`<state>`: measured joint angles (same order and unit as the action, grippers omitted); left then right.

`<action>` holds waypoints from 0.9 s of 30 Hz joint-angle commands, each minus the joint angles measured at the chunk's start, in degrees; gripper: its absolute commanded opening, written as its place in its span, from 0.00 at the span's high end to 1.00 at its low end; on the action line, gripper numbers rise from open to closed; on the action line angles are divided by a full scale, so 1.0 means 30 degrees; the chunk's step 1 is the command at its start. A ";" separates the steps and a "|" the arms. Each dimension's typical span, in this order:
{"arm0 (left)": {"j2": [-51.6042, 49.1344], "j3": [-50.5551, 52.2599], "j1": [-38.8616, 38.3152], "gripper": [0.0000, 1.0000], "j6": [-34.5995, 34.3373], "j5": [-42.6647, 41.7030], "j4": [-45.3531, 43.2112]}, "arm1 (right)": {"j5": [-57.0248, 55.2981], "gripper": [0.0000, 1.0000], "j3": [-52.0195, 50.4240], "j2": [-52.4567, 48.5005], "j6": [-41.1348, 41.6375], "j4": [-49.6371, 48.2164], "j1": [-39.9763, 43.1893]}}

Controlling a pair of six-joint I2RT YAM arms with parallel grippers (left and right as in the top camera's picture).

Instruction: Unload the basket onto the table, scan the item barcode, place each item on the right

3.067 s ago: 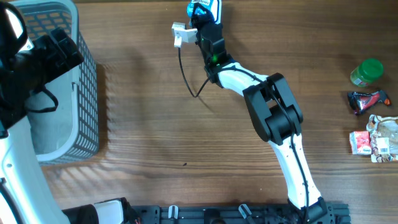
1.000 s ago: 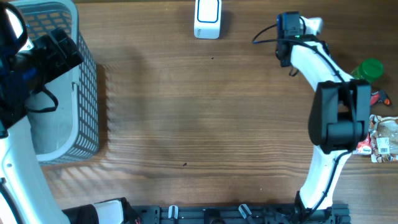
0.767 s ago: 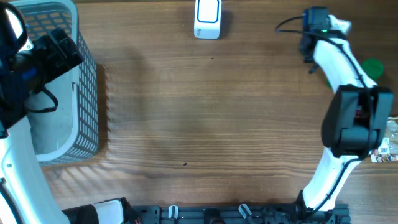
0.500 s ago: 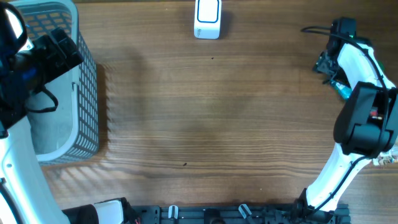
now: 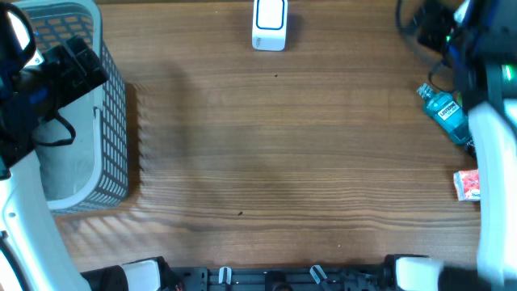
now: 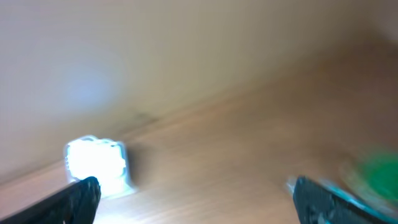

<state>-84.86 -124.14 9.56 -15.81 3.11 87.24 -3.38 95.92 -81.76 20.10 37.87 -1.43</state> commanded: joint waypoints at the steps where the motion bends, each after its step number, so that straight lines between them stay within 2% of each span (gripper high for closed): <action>1: -0.0022 -0.0160 0.0153 0.00 -0.0022 -0.0095 -0.0036 | 0.1297 0.00 0.0066 0.1625 -0.0940 -0.4138 -0.2703; 3: -0.0022 -0.0160 0.0153 0.00 -0.0022 -0.0117 -0.0080 | 0.0219 0.00 0.0066 0.1916 -0.2084 -0.7031 -0.3745; 5: 0.0160 -0.0168 0.0160 0.00 0.0029 -0.0138 -0.1377 | 0.0124 0.00 0.0066 0.2055 -0.4189 -0.8918 -0.4153; 8: 0.0291 -0.0168 0.0153 0.00 -0.0452 -0.0525 -0.1209 | 0.0117 0.00 0.0066 0.2565 -0.7213 -0.9071 -0.4182; 10: 0.0284 -0.0160 0.0153 0.00 -0.0452 -0.0510 -0.1326 | -0.0313 0.00 0.0066 0.3504 -1.0025 -0.7868 -0.4182; 11: 0.0284 -0.0168 0.0153 0.00 -0.0459 -0.0517 -0.2586 | -0.0561 0.00 0.0066 0.3956 -1.0652 -0.7184 -0.4182; 17: 0.0284 -0.0168 0.0153 0.00 -0.0313 -0.0444 -1.1293 | -0.2098 0.00 0.0044 0.7089 -1.1744 -0.2237 -0.4182; 20: 0.0284 -0.0160 0.0182 0.00 0.0153 -0.0364 -1.3930 | -0.2106 0.00 -0.0270 0.8728 -1.1664 -0.1938 -0.4182; 23: 0.0692 -0.0160 0.0226 0.00 0.1056 -0.0379 -1.3478 | -0.2492 0.00 -0.0882 1.0433 -1.1701 -0.1668 -0.4182; 27: 0.2565 0.0823 -0.0386 0.00 0.1071 -0.0714 -1.3019 | -0.4677 0.00 -0.2718 1.3056 -1.1708 -0.2047 -0.4175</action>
<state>-83.05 -123.66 9.80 -14.63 2.00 48.21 -11.07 91.85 -47.16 -14.02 32.29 -13.74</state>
